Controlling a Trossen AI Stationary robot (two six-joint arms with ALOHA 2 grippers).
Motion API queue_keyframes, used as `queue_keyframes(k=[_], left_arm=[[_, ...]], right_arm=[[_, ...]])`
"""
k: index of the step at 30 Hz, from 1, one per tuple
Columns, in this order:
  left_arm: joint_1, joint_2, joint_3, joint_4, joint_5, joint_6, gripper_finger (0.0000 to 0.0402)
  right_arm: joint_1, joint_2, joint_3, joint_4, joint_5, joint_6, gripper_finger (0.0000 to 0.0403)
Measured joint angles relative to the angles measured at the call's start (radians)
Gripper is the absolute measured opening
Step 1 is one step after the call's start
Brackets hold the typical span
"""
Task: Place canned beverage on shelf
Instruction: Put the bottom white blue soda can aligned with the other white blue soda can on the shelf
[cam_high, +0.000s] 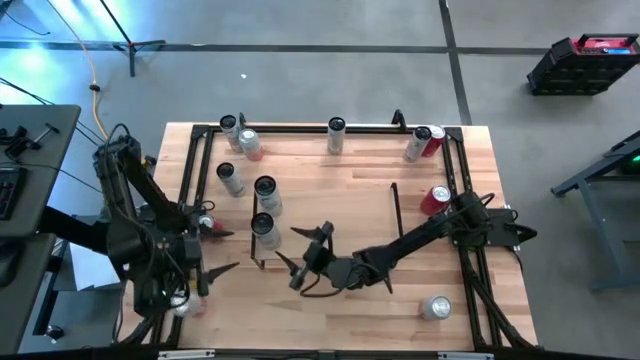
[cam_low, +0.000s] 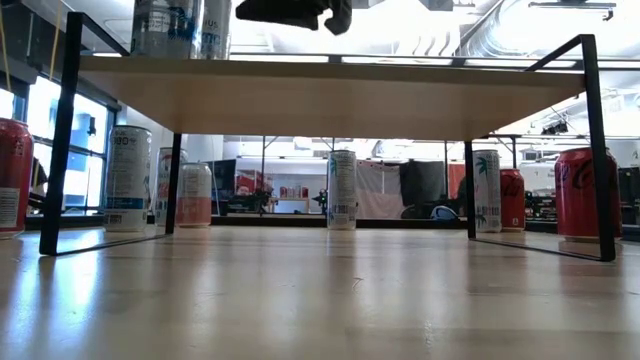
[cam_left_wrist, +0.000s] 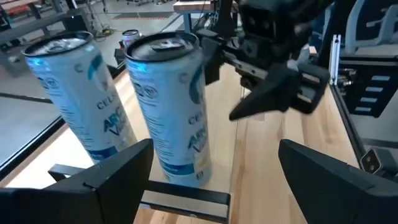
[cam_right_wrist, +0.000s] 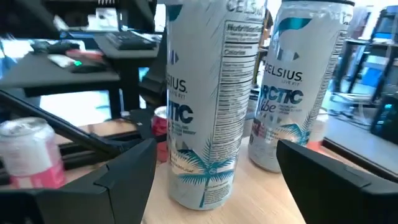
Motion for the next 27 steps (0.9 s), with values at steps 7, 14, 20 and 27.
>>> queue_keyframes(k=[7, 14, 20, 27], left_arm=[[0.0, -0.061, 0.0, 0.001, -0.002, 0.064, 0.0335], [0.0, -0.057, 0.0, 0.001, 0.018, 0.035, 0.0335], [0.0, -0.054, 0.0, 0.032, 0.066, 0.013, 0.0335], [-0.004, -0.054, 0.0, 0.049, 0.093, 0.012, 0.0335]], right_arm=[[0.045, 0.147, 0.179, -0.091, 0.162, 0.002, 0.0316], [0.068, 0.318, 0.459, -0.114, 0.31, -0.132, 0.0316], [0.051, 0.346, 0.555, -0.202, 0.341, -0.068, 0.0316], [0.026, 0.346, 0.556, -0.241, 0.329, 0.008, 0.0316]])
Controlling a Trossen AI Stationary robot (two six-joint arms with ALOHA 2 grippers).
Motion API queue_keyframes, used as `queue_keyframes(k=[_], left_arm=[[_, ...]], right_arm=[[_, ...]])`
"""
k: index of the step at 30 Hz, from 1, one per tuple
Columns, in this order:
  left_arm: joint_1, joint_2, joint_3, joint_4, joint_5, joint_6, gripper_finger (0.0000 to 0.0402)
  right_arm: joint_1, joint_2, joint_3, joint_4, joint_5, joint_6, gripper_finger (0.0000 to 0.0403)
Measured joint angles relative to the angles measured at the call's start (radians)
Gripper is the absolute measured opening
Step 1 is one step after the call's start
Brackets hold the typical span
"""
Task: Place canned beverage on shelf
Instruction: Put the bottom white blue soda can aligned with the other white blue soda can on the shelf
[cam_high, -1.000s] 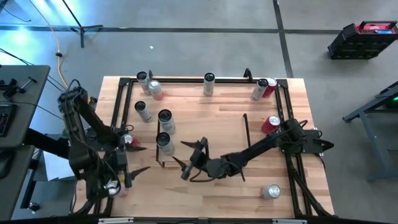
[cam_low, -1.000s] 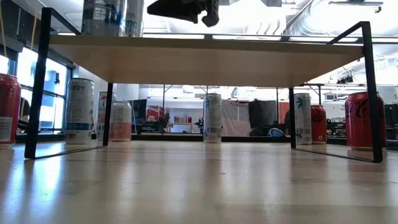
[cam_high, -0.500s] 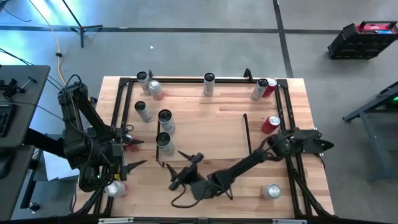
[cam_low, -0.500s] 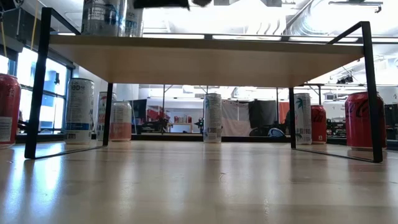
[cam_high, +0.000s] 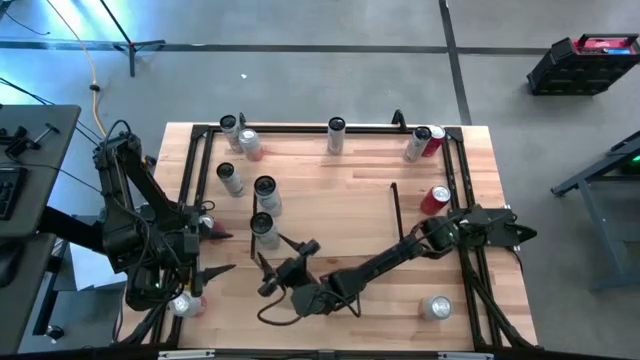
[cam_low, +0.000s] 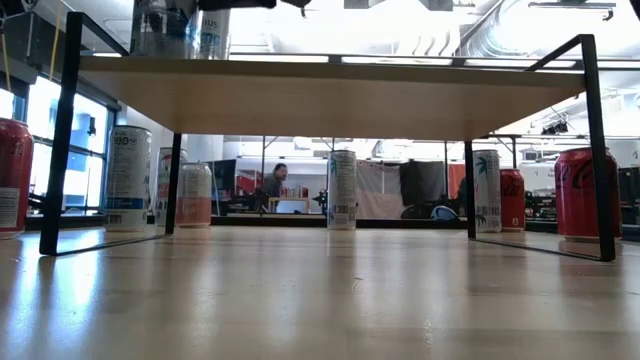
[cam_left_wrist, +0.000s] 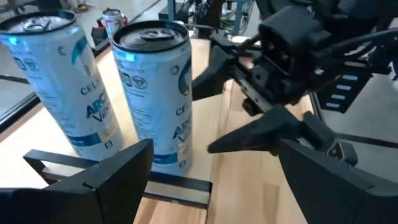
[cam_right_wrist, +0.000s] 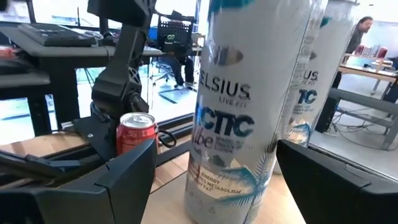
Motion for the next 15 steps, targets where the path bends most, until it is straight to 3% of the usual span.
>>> queue_keyframes(k=[7, 15], left_arm=[[0.0, 0.0, 0.0, 0.003, 0.087, -0.003, 0.0335], [-0.024, 0.0, 0.0, 0.006, 0.096, -0.002, 0.0335]], right_arm=[[-0.019, 0.0, 0.0, -0.004, 0.015, 0.008, 0.0316], [-0.042, 0.0, 0.0, -0.004, 0.059, 0.019, 0.0316]])
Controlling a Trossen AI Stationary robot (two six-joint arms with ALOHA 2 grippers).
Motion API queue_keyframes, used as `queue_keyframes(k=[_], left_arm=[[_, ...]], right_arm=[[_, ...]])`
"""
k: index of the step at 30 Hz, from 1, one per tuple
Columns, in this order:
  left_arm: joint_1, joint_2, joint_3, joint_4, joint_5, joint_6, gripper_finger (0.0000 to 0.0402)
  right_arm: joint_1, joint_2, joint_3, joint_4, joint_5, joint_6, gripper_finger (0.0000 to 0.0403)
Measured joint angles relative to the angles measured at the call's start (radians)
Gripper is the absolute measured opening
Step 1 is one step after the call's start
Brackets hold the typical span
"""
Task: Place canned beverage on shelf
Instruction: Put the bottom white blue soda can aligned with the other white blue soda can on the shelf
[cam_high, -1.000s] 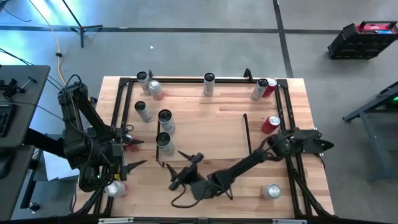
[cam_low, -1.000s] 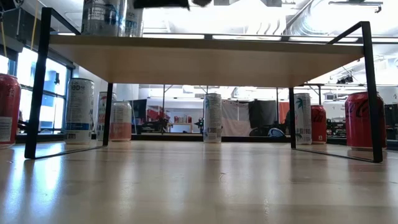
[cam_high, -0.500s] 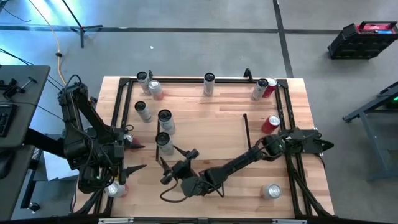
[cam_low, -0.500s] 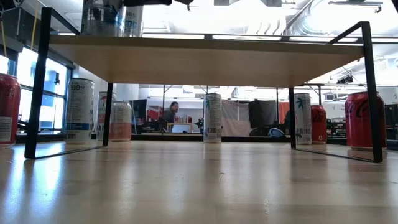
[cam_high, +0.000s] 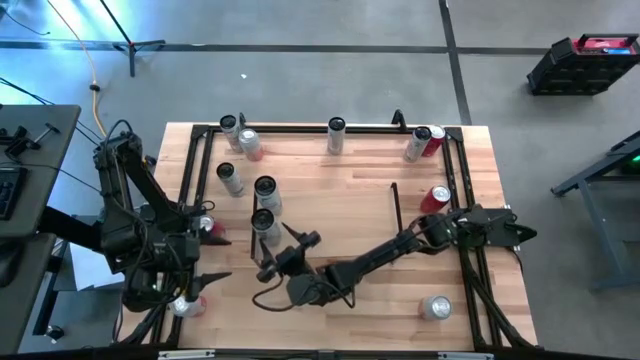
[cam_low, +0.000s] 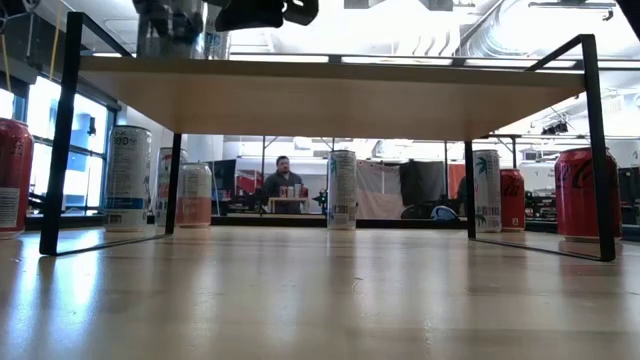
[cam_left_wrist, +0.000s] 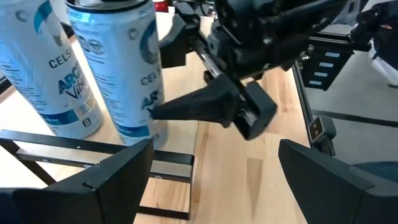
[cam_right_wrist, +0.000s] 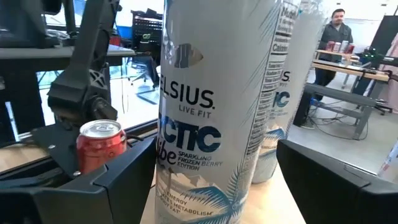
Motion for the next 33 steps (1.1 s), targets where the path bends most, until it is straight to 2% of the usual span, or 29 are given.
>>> queue_keyframes(k=[27, 33], left_arm=[[-0.043, 0.0, 0.0, 0.0, -0.002, 0.0, 0.0335], [-0.042, 0.0, 0.0, 0.0, -0.002, 0.0, 0.0335]], right_arm=[[-0.062, -0.002, -0.001, 0.0, -0.101, -0.003, 0.0316], [-0.047, -0.006, 0.027, -0.006, -0.101, -0.002, 0.0299]])
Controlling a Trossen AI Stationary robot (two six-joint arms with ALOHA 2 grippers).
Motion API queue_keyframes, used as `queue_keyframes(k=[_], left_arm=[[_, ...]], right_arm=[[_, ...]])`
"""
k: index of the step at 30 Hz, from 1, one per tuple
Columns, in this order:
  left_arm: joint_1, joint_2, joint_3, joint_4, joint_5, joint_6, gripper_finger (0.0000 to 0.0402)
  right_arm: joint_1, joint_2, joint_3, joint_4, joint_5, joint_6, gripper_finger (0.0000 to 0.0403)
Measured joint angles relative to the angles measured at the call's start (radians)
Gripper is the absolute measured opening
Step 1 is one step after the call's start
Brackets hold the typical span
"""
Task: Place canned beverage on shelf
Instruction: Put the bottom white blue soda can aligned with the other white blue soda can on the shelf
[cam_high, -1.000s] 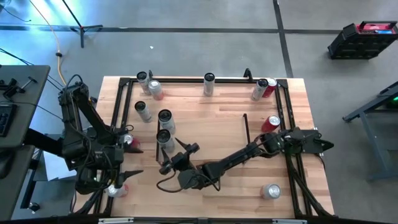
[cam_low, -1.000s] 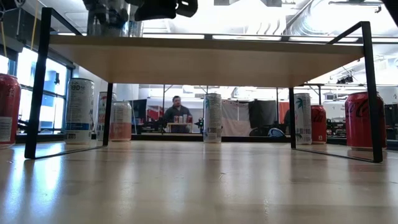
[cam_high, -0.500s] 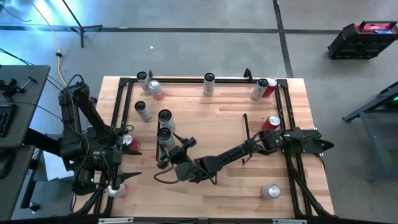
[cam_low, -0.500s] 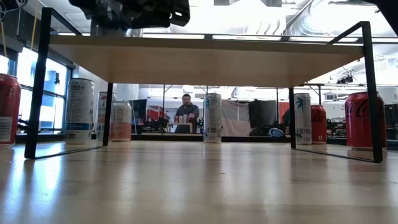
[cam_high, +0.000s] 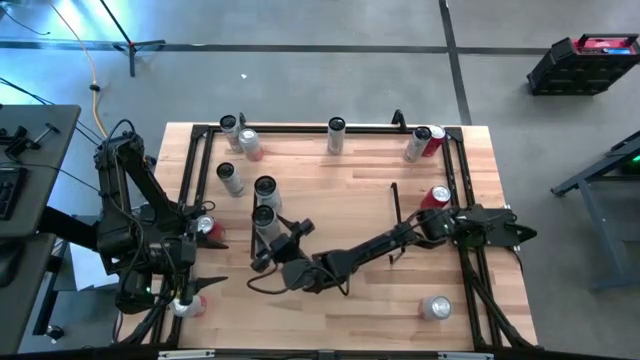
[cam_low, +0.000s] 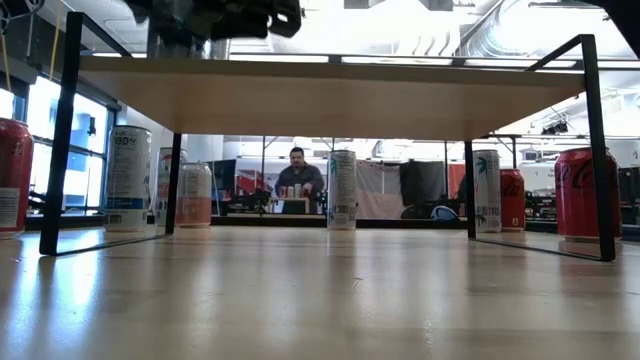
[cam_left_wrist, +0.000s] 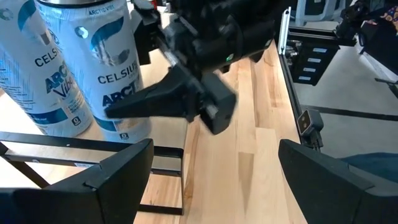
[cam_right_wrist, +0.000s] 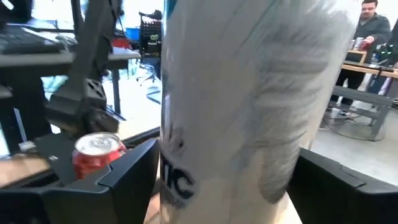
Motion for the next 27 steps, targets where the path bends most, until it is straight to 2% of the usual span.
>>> queue_keyframes(k=[10, 15, 20, 27], left_arm=[[0.0, 0.0, 0.0, 0.023, 0.0, 0.001, 0.0335], [0.0, 0.0, 0.0, 0.026, 0.013, 0.002, 0.0335], [0.0, 0.0, 0.0, 0.026, 0.015, 0.002, 0.0335], [0.0, 0.0, 0.0, 0.027, 0.021, 0.002, 0.0335]], right_arm=[[-0.004, -0.008, 0.048, -0.204, -0.078, 0.182, 0.0255], [-0.005, -0.011, 0.048, -0.211, -0.086, 0.146, 0.0249], [-0.002, -0.019, 0.047, -0.231, -0.14, 0.098, 0.0251], [0.013, -0.058, 0.043, -0.318, -0.187, 0.113, 0.0252]])
